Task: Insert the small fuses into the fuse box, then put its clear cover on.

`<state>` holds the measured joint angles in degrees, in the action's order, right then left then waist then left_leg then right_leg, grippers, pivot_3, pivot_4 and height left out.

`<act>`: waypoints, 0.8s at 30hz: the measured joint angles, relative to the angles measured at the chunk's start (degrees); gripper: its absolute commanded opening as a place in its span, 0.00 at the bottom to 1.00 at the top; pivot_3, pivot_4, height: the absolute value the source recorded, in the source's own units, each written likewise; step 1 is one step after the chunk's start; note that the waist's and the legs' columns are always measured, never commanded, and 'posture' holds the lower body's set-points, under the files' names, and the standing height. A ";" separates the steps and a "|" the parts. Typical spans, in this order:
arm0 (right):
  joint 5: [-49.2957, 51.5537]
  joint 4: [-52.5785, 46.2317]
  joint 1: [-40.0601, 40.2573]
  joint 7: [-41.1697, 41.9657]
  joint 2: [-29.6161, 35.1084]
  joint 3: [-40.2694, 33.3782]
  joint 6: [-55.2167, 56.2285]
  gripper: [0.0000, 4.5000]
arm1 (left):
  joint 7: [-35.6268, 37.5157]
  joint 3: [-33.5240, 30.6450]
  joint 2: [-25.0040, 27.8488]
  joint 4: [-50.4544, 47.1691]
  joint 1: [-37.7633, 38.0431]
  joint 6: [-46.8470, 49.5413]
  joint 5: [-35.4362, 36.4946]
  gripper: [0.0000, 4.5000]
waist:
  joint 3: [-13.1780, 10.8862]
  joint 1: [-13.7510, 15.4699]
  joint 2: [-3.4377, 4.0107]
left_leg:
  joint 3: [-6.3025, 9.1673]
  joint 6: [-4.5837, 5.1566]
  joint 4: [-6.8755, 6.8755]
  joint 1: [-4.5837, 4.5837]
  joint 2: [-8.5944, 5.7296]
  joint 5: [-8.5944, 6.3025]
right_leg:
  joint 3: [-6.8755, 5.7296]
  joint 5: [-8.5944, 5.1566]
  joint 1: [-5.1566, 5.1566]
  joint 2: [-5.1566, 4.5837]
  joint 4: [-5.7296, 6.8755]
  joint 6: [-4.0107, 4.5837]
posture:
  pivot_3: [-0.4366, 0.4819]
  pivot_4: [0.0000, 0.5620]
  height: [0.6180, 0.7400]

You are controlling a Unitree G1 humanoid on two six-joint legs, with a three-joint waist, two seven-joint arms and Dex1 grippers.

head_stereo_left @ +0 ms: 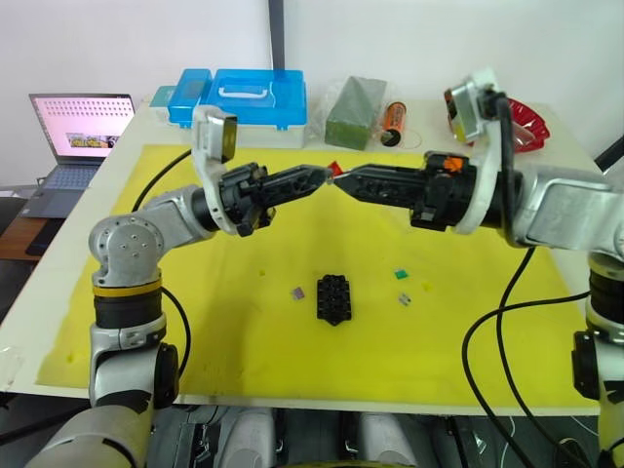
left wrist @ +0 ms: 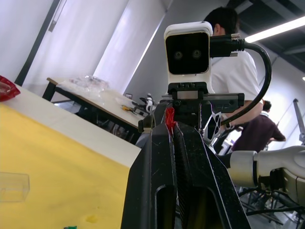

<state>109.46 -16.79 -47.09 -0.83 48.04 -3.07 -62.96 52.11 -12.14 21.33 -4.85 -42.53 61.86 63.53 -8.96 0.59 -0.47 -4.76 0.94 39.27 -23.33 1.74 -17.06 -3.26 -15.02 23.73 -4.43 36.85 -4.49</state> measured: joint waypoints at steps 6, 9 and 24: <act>-0.03 -0.01 0.00 0.34 0.18 0.03 0.41 0.28 | -0.06 0.01 0.00 0.00 0.00 -0.14 0.29 0.00 | 0.00 0.01 0.00 | 0.00 0.00 -0.01 0.00 0.00 0.00 | 0.00 0.00 0.00 -0.02 -0.04 0.00 | 0.48 0.27 1.00; -0.06 -0.12 0.00 0.44 0.20 0.07 0.48 0.28 | -0.11 0.04 0.00 0.00 0.00 -0.20 0.31 0.00 | 0.00 0.00 0.00 | 0.00 0.00 -0.03 -0.01 0.00 0.00 | 0.00 0.00 0.00 -0.03 -0.07 0.00 | 0.48 0.27 1.00; -0.73 -0.85 0.00 0.82 0.20 0.65 0.91 0.17 | -0.44 0.18 -0.01 -0.45 0.40 -0.35 0.91 0.00 | 0.00 0.00 -0.01 | 0.00 0.01 -0.08 -0.03 0.01 -0.01 | 0.00 0.00 -0.02 -0.06 -0.21 0.00 | 0.48 0.27 1.00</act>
<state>108.73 -17.64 -47.09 0.00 48.24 -2.43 -62.05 51.67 -11.95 21.32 -5.30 -42.13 61.51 64.45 -8.96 0.59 -0.47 -4.75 0.96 39.20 -23.36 1.75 -17.07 -3.26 -15.02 23.70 -4.49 36.65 -4.50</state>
